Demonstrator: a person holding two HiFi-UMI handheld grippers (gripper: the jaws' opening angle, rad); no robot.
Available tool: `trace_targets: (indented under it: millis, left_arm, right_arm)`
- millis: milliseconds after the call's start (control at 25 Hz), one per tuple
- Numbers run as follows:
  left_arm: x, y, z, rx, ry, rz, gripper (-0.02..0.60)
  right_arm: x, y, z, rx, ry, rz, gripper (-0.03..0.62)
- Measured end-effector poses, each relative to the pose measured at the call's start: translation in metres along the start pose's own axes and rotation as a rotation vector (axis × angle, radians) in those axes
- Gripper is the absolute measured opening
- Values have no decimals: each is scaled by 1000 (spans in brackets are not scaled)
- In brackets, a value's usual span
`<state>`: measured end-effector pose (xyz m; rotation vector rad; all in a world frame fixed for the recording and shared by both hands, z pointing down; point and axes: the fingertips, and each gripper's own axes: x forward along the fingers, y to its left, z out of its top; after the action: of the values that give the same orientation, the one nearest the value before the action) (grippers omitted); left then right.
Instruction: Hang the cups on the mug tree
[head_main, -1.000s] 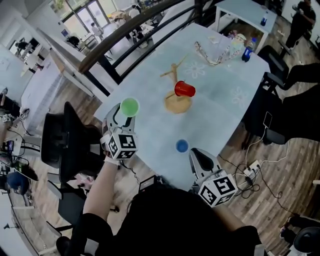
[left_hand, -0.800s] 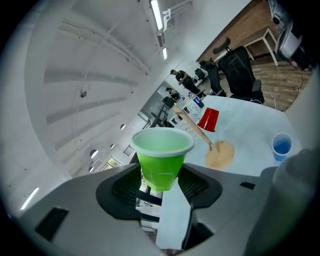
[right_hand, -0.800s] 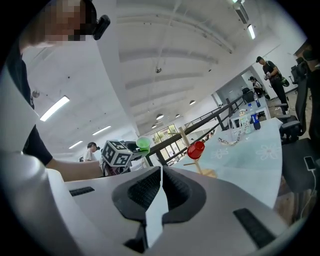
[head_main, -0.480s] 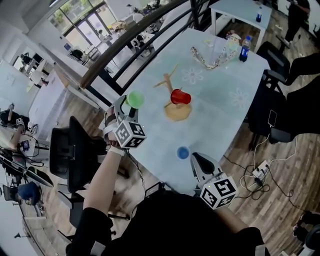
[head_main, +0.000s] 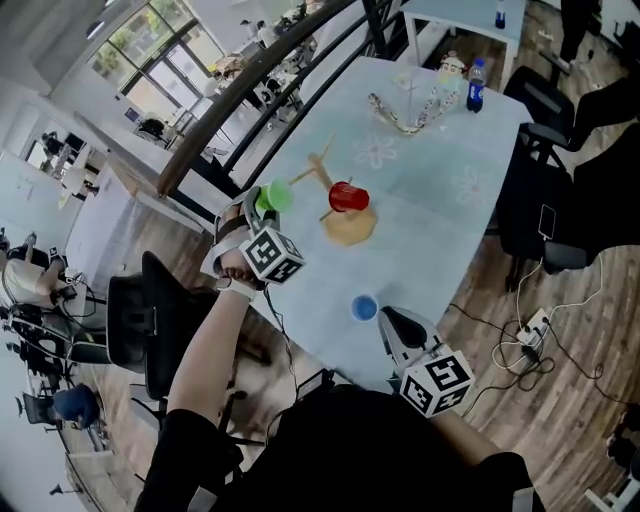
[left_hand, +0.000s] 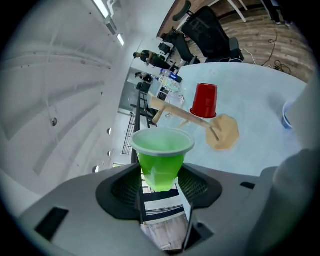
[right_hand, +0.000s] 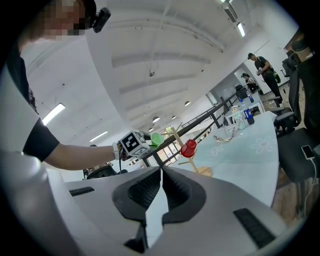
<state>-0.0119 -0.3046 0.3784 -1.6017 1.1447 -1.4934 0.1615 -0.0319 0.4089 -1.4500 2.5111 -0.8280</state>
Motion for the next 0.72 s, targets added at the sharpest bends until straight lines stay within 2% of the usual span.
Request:
trace_targets:
  millis: [200, 520, 640, 720]
  left_arm:
    - [0, -2, 16, 70, 10, 11, 236]
    - [-5, -10, 50, 300, -9, 72, 238]
    - [-11, -13, 70, 322, -59, 84, 238]
    - [-11, -18, 72, 333, -57, 74, 238]
  right_arm:
    - [-3, -6, -3, 9, -1, -6, 37]
    - [-10, -18, -3, 27, -17, -12, 37]
    - [-14, -22, -6, 38, -19, -19, 37]
    - [-15, -24, -6, 41, -21, -21, 37]
